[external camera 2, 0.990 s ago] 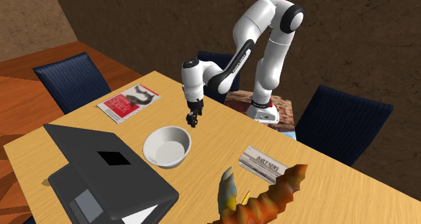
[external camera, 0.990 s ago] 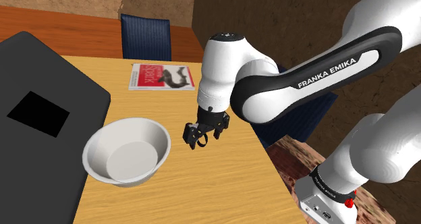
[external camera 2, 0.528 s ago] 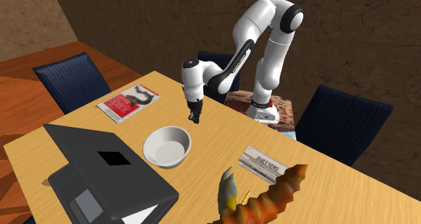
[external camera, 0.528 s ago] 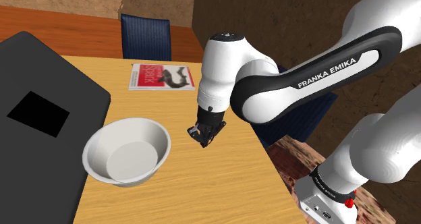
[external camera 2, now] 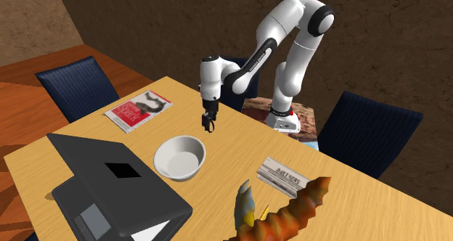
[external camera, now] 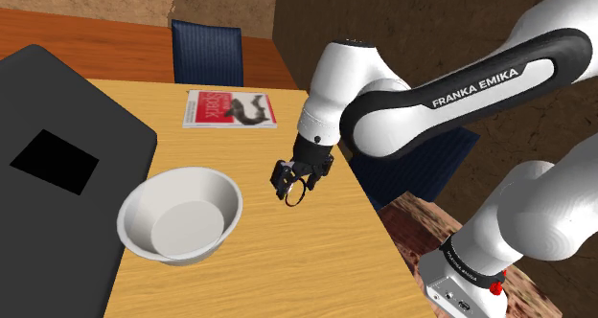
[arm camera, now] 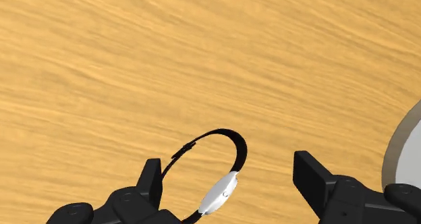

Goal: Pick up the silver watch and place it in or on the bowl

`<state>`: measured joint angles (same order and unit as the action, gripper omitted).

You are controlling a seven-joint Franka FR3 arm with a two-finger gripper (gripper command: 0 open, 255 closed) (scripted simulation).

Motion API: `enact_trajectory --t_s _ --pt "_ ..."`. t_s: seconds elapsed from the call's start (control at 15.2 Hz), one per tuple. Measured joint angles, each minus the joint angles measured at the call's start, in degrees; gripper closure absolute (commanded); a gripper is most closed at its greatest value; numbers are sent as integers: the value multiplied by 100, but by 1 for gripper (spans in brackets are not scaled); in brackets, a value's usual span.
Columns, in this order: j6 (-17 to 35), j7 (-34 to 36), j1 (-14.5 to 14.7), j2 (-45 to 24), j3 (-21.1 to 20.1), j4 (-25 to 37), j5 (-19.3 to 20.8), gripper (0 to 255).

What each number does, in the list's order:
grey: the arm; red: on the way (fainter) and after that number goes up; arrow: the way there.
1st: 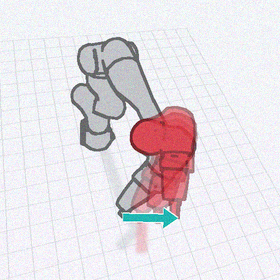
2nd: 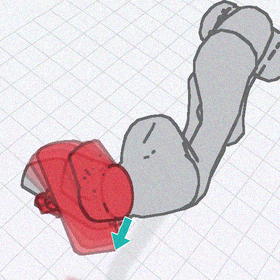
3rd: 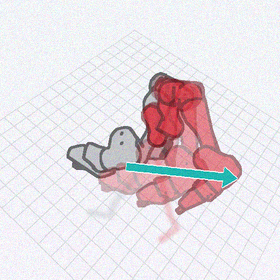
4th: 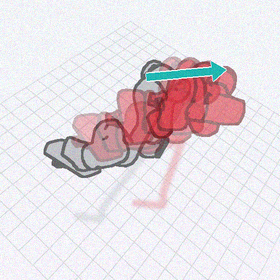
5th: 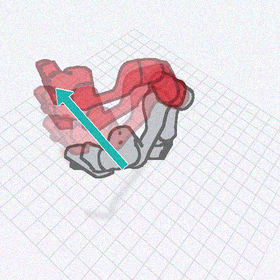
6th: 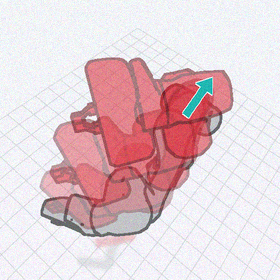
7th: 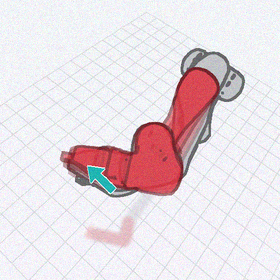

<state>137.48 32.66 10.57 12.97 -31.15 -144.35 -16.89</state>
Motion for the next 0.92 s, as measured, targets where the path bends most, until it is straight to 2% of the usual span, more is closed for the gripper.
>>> enact_trajectory --t_s 0.13,0.2,0.26,0.53,0.73,0.92 --pt "357 -1267 239 377 613 -402 -1034 0" --pt "434 -1779 336 548 870 -573 -1424 0" --pt "531 -2030 394 558 977 -632 -1625 0" --pt "924 -2339 504 312 1013 -720 -1924 0" --pt "1209 -2405 543 18 958 -693 -2008 0" --pt "1263 -2423 557 -13 950 -711 -2036 0"
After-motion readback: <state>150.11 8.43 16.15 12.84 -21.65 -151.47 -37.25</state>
